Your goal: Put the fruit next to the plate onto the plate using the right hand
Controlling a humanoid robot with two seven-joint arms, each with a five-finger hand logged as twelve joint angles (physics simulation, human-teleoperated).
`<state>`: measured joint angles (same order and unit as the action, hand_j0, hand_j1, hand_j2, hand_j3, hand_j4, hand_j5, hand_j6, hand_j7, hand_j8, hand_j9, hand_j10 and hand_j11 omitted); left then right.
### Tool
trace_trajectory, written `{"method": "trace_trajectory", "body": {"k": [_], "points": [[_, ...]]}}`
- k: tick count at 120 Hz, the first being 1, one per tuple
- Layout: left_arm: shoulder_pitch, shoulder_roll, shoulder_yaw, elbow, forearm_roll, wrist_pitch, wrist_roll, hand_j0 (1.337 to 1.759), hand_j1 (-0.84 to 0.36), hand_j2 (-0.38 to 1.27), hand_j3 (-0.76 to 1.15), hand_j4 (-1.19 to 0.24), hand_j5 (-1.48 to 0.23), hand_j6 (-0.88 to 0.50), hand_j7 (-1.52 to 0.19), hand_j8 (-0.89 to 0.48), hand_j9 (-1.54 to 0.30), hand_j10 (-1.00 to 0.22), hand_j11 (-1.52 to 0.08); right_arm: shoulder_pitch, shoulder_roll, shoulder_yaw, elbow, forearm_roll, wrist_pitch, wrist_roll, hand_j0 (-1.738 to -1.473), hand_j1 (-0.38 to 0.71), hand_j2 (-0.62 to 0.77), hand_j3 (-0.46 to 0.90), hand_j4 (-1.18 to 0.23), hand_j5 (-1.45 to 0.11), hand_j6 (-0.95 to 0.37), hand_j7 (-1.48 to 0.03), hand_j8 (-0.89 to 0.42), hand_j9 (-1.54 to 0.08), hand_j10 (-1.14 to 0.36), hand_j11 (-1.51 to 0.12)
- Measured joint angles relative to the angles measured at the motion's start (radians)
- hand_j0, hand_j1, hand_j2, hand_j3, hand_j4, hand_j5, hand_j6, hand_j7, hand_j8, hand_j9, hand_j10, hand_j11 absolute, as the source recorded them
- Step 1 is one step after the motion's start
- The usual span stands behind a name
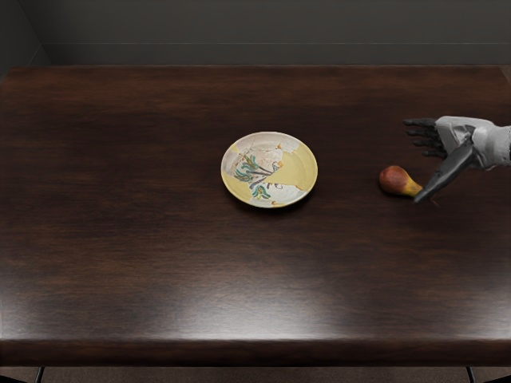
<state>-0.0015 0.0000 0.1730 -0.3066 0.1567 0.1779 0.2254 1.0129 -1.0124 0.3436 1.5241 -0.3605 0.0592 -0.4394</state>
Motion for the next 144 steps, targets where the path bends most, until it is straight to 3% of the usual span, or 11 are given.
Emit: {"method": "trace_trajectory", "body": {"k": [11,20,31,42,67,86,133,144], "points": [[0.0,0.0,0.0,0.0,0.0,0.0,0.0,1.658,0.32,0.0,0.0,-0.02,-0.03,-0.02,-0.03,-0.02,-0.03,-0.02,-0.03,0.02,0.042,-0.011,0.008,-0.145,-0.04,-0.078,-1.658,-0.35,0.0,0.0,0.0,0.0,0.0,0.0,0.0,0.0,0.0,0.0],[0.0,0.0,0.0,0.0,0.0,0.0,0.0,1.658,0.32,0.0,0.0,-0.02,-0.03,-0.02,-0.03,-0.02,-0.03,-0.02,-0.03,0.093,0.077,-0.074,0.006,-0.213,-0.048,-0.124,-1.658,-0.35,0.0,0.0,0.0,0.0,0.0,0.0,0.0,0.0,0.0,0.0],[0.0,0.0,0.0,0.0,0.0,0.0,0.0,1.658,0.32,0.0,0.0,-0.02,-0.03,-0.02,-0.03,-0.02,-0.03,-0.02,-0.03,0.214,0.172,-0.199,-0.033,-0.251,-0.049,-0.152,-1.658,-0.35,0.0,0.0,0.0,0.0,0.0,0.0,0.0,0.0,0.0,0.0],[0.0,0.0,0.0,0.0,0.0,0.0,0.0,1.658,0.32,0.0,0.0,-0.02,-0.03,-0.02,-0.03,-0.02,-0.03,-0.02,-0.03,0.275,0.256,-0.293,-0.078,-0.269,-0.092,-0.163,-1.658,-0.35,0.0,0.0,0.0,0.0,0.0,0.0,0.0,0.0,0.0,0.0],[0.0,0.0,0.0,0.0,0.0,0.0,0.0,1.658,0.32,0.0,0.0,-0.02,-0.03,-0.02,-0.03,-0.02,-0.03,-0.02,-0.03,0.304,0.32,-0.435,-0.098,-0.284,-0.336,-0.169,-1.658,-0.35,0.0,0.0,0.0,0.0,0.0,0.0,0.0,0.0,0.0,0.0],[0.0,0.0,0.0,0.0,0.0,0.0,0.0,1.658,0.32,0.0,0.0,-0.02,-0.03,-0.02,-0.03,-0.02,-0.03,-0.02,-0.03,0.269,0.345,-0.476,-0.1,-0.286,-0.528,-0.128,-1.658,-0.35,0.0,0.0,0.0,0.0,0.0,0.0,0.0,0.0,0.0,0.0],[0.0,0.0,0.0,0.0,0.0,0.0,0.0,1.658,0.32,0.0,0.0,-0.02,-0.03,-0.02,-0.03,-0.02,-0.03,-0.02,-0.03,0.181,0.399,-0.478,-0.154,-0.284,-0.649,-0.082,-1.658,-0.2,-0.02,0.0,-0.13,-0.16,-0.13,-0.16,-0.13,-0.16,-0.13,-0.16],[0.0,0.0,0.0,0.0,0.0,0.0,0.0,1.658,0.32,0.0,0.0,-0.02,-0.03,-0.02,-0.03,-0.02,-0.03,-0.02,-0.03,0.188,0.397,-0.502,-0.158,-0.278,-0.611,-0.094,-1.658,-0.18,-0.03,0.0,-0.15,-0.19,-0.15,-0.19,-0.15,-0.19,-0.15,-0.19]]}}
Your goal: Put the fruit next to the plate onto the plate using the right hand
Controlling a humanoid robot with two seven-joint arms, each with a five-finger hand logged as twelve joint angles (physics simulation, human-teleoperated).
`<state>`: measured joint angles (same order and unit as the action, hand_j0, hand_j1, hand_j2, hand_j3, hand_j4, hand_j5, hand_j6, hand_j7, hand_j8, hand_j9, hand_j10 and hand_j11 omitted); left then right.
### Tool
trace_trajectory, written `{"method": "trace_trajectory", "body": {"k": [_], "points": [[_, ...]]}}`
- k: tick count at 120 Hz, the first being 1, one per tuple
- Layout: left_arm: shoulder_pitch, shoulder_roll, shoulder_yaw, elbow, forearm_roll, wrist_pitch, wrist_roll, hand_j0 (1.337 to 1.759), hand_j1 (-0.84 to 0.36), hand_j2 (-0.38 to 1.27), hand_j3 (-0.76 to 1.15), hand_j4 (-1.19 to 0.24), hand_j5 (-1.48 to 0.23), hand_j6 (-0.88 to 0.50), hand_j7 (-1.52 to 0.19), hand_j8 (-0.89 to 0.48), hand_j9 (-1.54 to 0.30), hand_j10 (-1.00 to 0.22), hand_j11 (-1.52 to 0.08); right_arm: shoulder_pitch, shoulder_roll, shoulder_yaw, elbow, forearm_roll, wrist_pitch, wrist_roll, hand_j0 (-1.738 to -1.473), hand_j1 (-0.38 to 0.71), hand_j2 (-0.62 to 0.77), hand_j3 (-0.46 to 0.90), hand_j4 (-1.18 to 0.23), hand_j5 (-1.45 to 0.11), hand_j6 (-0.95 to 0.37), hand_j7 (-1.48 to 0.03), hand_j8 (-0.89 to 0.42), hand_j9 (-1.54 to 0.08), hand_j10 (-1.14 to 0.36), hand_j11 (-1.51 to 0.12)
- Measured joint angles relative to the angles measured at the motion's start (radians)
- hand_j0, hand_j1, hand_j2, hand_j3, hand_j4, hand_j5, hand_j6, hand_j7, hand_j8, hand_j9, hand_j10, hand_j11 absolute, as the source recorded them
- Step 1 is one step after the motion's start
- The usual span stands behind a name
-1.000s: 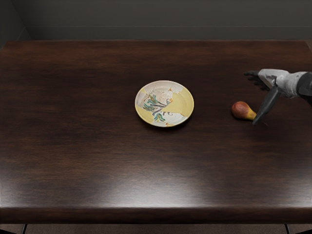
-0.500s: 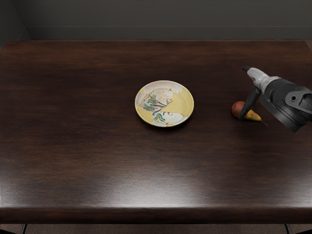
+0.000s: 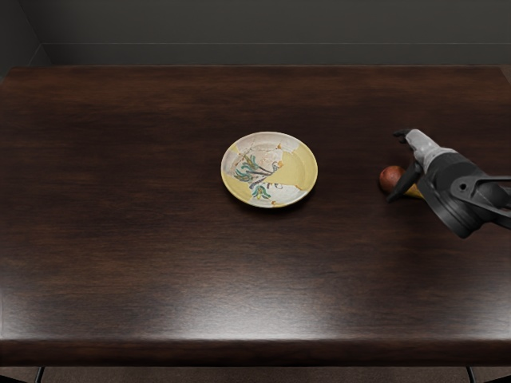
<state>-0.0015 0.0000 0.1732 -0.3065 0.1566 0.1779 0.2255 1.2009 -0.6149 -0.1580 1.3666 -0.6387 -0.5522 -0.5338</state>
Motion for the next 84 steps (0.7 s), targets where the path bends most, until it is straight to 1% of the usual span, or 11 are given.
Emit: {"method": "trace_trajectory", "body": {"k": [13,31,65,78,84], "points": [[0.0,0.0,0.0,0.0,0.0,0.0,0.0,1.658,0.32,0.0,0.0,-0.02,-0.03,-0.02,-0.03,-0.02,-0.03,-0.02,-0.03,0.055,0.0,-0.059,-0.002,0.006,0.072,-0.032,-1.658,-0.16,-0.03,0.0,-0.16,-0.21,-0.16,-0.21,-0.16,-0.21,-0.16,-0.21],[0.0,0.0,0.0,0.0,0.0,0.0,0.0,1.658,0.32,0.0,0.0,-0.02,-0.03,-0.02,-0.03,-0.02,-0.03,-0.02,-0.03,0.092,0.005,-0.089,-0.003,0.008,0.097,-0.046,-1.658,-0.05,-0.05,0.0,-0.25,-0.32,-0.25,-0.32,-0.25,-0.32,-0.25,-0.32],[0.0,0.0,0.0,0.0,0.0,0.0,0.0,1.658,0.32,0.0,0.0,-0.02,-0.03,-0.02,-0.03,-0.02,-0.03,-0.02,-0.03,0.081,0.003,-0.08,-0.003,0.009,0.101,-0.045,-1.658,0.13,-0.08,0.0,-0.4,-0.52,-0.4,-0.52,-0.4,-0.52,-0.4,-0.52],[0.0,0.0,0.0,0.0,0.0,0.0,0.0,1.658,0.32,0.0,0.0,-0.02,-0.03,-0.02,-0.03,-0.02,-0.03,-0.02,-0.03,0.059,0.001,-0.06,-0.004,0.008,0.099,-0.045,-1.658,0.17,-0.08,0.0,-0.44,-0.57,-0.44,-0.57,-0.44,-0.57,-0.44,-0.57],[0.0,0.0,0.0,0.0,0.0,0.0,0.0,1.658,0.32,0.0,0.0,-0.02,-0.03,-0.02,-0.03,-0.02,-0.03,-0.02,-0.03,0.051,0.001,-0.054,-0.004,0.006,0.095,-0.043,-1.658,0.19,-0.09,0.0,-0.45,-0.58,-0.44,-0.58,-0.42,-0.58,-0.45,-0.58]]}}
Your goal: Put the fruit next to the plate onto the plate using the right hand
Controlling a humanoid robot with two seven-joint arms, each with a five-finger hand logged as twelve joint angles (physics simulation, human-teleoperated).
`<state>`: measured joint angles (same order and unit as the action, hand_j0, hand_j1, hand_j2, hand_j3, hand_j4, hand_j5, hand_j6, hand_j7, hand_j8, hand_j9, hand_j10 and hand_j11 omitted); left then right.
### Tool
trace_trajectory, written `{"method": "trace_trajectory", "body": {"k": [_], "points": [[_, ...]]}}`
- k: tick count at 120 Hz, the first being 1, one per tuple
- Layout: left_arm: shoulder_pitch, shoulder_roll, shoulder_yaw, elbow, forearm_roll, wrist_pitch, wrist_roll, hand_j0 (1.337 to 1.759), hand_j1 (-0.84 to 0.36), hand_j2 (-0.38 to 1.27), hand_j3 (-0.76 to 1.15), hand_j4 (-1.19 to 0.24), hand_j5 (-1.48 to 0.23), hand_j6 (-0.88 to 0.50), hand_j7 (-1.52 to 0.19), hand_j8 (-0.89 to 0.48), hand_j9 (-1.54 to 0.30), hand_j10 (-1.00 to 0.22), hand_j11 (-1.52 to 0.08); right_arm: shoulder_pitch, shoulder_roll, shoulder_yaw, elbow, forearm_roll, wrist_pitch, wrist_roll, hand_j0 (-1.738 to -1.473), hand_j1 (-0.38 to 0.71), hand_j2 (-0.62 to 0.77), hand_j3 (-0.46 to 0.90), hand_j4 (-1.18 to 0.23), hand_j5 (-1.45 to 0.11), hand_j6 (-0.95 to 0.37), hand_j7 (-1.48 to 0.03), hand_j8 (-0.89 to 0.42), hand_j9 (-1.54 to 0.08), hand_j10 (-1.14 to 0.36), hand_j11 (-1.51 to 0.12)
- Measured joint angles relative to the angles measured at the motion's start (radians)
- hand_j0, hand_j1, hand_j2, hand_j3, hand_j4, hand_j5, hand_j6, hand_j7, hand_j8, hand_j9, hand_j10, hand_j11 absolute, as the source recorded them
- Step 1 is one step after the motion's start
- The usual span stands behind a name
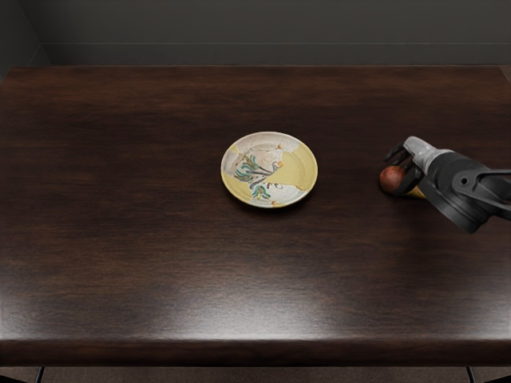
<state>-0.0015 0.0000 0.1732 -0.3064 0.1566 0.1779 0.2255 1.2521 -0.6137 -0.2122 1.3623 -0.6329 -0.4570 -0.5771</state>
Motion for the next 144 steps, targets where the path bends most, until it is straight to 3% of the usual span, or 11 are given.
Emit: {"method": "trace_trajectory", "body": {"k": [23,55,83,93,114,144], "points": [[0.0,0.0,0.0,0.0,0.0,0.0,0.0,1.658,0.32,0.0,0.0,-0.02,-0.03,-0.02,-0.03,-0.02,-0.03,-0.02,-0.03,-0.023,0.0,0.013,0.0,-0.01,-0.006,0.003,-1.655,0.22,-0.09,0.0,-0.51,-0.61,-0.45,-0.64,-0.4,-0.63,-0.49,-0.63],[0.0,0.0,0.0,0.0,0.0,0.0,0.0,1.658,0.32,0.0,0.0,-0.02,-0.03,-0.02,-0.03,-0.02,-0.03,-0.02,-0.03,-0.034,0.0,0.015,-0.001,-0.009,-0.009,0.005,-1.651,0.23,0.05,0.0,-0.61,-0.71,-0.43,-0.75,-0.43,-0.74,-0.49,-0.75],[0.0,0.0,0.0,0.0,0.0,0.0,0.0,1.658,0.32,0.0,0.0,-0.02,-0.03,-0.02,-0.03,-0.02,-0.03,-0.02,-0.03,-0.046,0.002,0.016,-0.011,-0.01,-0.008,0.005,-1.649,0.21,0.08,0.0,-0.66,-0.78,-0.47,-0.82,-0.48,-0.81,-0.52,-0.83],[0.0,0.0,0.0,0.0,0.0,0.0,0.0,1.658,0.32,0.0,0.0,-0.02,-0.03,-0.02,-0.03,-0.02,-0.03,-0.02,-0.03,-0.048,0.002,0.016,-0.012,-0.007,-0.008,0.005,-1.647,0.2,0.05,0.0,-0.65,-0.82,-0.46,-0.85,-0.48,-0.85,-0.52,-0.87],[0.0,0.0,0.0,0.0,0.0,0.0,0.0,1.658,0.32,0.0,0.0,-0.02,-0.03,-0.02,-0.03,-0.02,-0.03,-0.02,-0.03,-0.052,0.003,0.021,-0.014,-0.006,-0.004,0.005,-1.644,0.25,0.13,0.0,-0.58,-0.95,-0.39,-0.95,-0.41,-0.97,-0.44,-0.98],[0.0,0.0,0.0,0.0,0.0,0.0,0.0,1.658,0.32,0.0,0.0,-0.02,-0.03,-0.02,-0.03,-0.02,-0.03,-0.02,-0.03,-0.053,0.004,0.146,-0.013,0.009,0.018,0.005,-1.647,0.22,0.07,0.0,-0.53,-1.04,-0.36,-1.01,-0.36,-1.05,-0.44,-1.05]]}}
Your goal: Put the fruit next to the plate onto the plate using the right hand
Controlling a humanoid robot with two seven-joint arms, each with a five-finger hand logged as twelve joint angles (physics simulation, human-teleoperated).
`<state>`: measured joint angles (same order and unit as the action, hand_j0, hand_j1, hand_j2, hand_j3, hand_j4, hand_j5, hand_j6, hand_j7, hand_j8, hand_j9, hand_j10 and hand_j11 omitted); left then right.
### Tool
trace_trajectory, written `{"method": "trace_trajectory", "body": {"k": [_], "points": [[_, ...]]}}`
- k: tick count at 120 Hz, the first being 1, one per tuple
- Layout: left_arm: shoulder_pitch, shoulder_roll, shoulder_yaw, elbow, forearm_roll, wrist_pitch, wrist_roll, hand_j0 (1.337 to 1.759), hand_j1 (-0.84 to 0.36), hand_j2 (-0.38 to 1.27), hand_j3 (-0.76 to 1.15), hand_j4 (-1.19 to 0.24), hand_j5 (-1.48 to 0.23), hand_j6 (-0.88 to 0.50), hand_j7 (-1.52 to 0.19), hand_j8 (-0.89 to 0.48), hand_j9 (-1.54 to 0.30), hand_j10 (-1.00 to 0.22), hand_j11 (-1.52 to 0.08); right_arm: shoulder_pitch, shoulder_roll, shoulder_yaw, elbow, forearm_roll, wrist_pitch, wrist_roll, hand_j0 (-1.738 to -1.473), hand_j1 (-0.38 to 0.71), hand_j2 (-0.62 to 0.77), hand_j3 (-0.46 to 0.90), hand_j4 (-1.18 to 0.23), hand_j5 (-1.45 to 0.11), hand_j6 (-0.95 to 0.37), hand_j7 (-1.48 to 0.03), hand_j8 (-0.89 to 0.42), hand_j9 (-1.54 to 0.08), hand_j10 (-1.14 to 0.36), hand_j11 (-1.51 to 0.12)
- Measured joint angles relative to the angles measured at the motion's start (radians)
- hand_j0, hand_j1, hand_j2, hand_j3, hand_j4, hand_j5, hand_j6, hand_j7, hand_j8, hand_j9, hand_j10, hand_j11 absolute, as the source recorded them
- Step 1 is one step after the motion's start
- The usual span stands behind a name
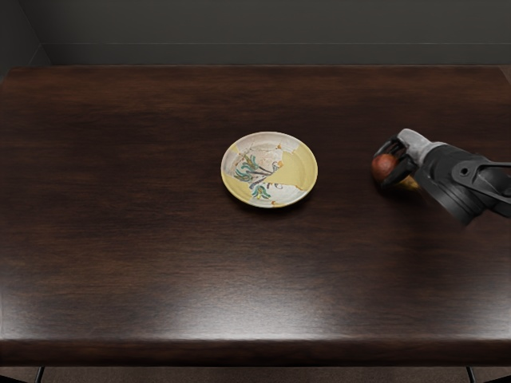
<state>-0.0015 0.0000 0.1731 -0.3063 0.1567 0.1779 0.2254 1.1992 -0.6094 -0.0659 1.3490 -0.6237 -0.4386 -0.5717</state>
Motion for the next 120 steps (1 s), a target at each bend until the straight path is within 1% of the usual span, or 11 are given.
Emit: {"method": "trace_trajectory", "body": {"k": [12,25,27,37,47,78,94,100,106,112,120], "points": [[0.0,0.0,0.0,0.0,0.0,0.0,0.0,1.658,0.32,0.0,0.0,-0.02,-0.03,-0.02,-0.03,-0.02,-0.03,-0.02,-0.03,0.002,0.019,0.053,0.001,0.001,0.014,0.0,-1.648,0.22,0.07,0.0,-0.52,-1.06,-0.36,-1.01,-0.35,-1.06,-0.43,-1.07],[0.0,0.0,0.0,0.0,0.0,0.0,0.0,1.658,0.32,0.0,0.0,-0.02,-0.03,-0.02,-0.03,-0.02,-0.03,-0.02,-0.03,0.008,0.06,0.094,0.002,0.002,0.02,0.0,-1.648,0.22,0.07,0.0,-0.51,-1.07,-0.36,-1.02,-0.34,-1.08,-0.42,-1.08],[0.0,0.0,0.0,0.0,0.0,0.0,0.0,1.658,0.32,0.0,0.0,-0.02,-0.03,-0.02,-0.03,-0.02,-0.03,-0.02,-0.03,0.011,0.066,0.098,0.002,0.002,0.021,0.0,-1.648,0.22,0.05,0.0,-0.51,-1.08,-0.36,-1.02,-0.34,-1.08,-0.42,-1.08],[0.0,0.0,0.0,0.0,0.0,0.0,0.0,1.658,0.32,0.0,0.0,-0.02,-0.03,-0.02,-0.03,-0.02,-0.03,-0.02,-0.03,0.019,0.093,0.135,0.003,0.003,0.04,-0.001,-1.648,0.23,0.08,0.0,-0.51,-1.08,-0.36,-1.02,-0.34,-1.08,-0.42,-1.08],[0.0,0.0,0.0,0.0,0.0,0.0,0.0,1.658,0.32,0.0,0.0,-0.02,-0.03,-0.02,-0.03,-0.02,-0.03,-0.02,-0.03,0.032,0.127,0.164,0.003,0.003,0.056,-0.002,-1.648,0.23,0.07,0.0,-0.5,-1.09,-0.35,-1.03,-0.33,-1.08,-0.41,-1.08],[0.0,0.0,0.0,0.0,0.0,0.0,0.0,1.658,0.32,0.0,0.0,-0.02,-0.03,-0.02,-0.03,-0.02,-0.03,-0.02,-0.03,0.076,0.262,0.193,0.0,0.007,0.087,-0.008,-1.649,0.23,0.07,0.0,-0.49,-1.09,-0.34,-1.03,-0.32,-1.08,-0.41,-1.07],[0.0,0.0,0.0,0.0,0.0,0.0,0.0,1.658,0.32,0.0,0.0,-0.02,-0.03,-0.02,-0.03,-0.02,-0.03,-0.02,-0.03,0.076,0.331,0.194,-0.027,0.008,0.096,-0.01,-1.65,0.24,0.07,0.0,-0.49,-1.09,-0.34,-1.02,-0.32,-1.07,-0.4,-1.06],[0.0,0.0,0.0,0.0,0.0,0.0,0.0,1.658,0.32,0.0,0.0,-0.02,-0.03,-0.02,-0.03,-0.02,-0.03,-0.02,-0.03,0.075,0.347,0.196,-0.036,0.004,0.094,-0.009,-1.652,0.22,0.07,0.0,-0.47,-0.98,-0.34,-0.93,-0.33,-0.97,-0.4,-0.96],[0.0,0.0,0.0,0.0,0.0,0.0,0.0,1.658,0.32,0.0,0.0,-0.02,-0.03,-0.02,-0.03,-0.02,-0.03,-0.02,-0.03,0.065,0.362,0.215,-0.044,0.0,0.082,-0.003,-1.653,0.1,0.05,0.0,-0.37,-0.77,-0.26,-0.72,-0.26,-0.76,-0.31,-0.75],[0.0,0.0,0.0,0.0,0.0,0.0,0.0,1.658,0.32,0.0,0.0,-0.02,-0.03,-0.02,-0.03,-0.02,-0.03,-0.02,-0.03,0.052,0.368,0.239,-0.049,-0.002,0.094,0.002,-1.654,0.0,0.04,0.0,-0.29,-0.6,-0.21,-0.57,-0.2,-0.59,-0.25,-0.59],[0.0,0.0,0.0,0.0,0.0,0.0,0.0,1.658,0.32,0.0,0.0,-0.02,-0.03,-0.02,-0.03,-0.02,-0.03,-0.02,-0.03,0.026,0.358,0.311,-0.053,-0.003,0.195,0.008,-1.655,-0.1,0.03,0.0,-0.21,-0.43,-0.15,-0.41,-0.15,-0.43,-0.18,-0.42]]}}
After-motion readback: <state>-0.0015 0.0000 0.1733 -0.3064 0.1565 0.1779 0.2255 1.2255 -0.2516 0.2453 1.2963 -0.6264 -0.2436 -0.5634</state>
